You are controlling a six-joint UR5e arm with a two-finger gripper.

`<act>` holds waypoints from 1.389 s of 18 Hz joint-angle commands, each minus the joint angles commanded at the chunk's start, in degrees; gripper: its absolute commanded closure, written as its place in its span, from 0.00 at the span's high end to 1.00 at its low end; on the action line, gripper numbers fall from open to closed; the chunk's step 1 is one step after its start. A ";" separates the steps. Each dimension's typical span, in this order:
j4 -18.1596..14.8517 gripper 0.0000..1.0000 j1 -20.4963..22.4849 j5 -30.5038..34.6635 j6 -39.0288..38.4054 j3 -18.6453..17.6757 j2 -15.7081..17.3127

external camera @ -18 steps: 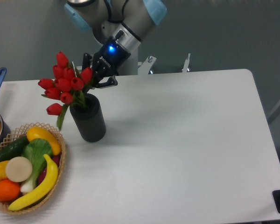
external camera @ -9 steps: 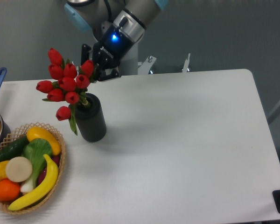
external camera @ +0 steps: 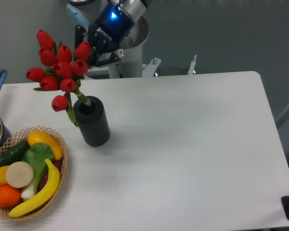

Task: Pick up the flowers from the vase
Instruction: 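Lift the tulip bunch straight up out of the black vase, then carry the held tulips away from the vase and lower them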

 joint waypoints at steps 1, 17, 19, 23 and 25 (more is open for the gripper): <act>0.09 0.00 0.35 -0.53 -0.70 0.53 0.00; 1.32 0.00 12.66 2.52 2.10 5.63 -2.36; 1.23 0.00 12.48 11.72 2.37 6.50 -3.68; 1.50 0.00 12.13 17.12 2.54 6.86 -7.90; 1.67 0.00 12.13 20.98 2.63 8.26 -10.36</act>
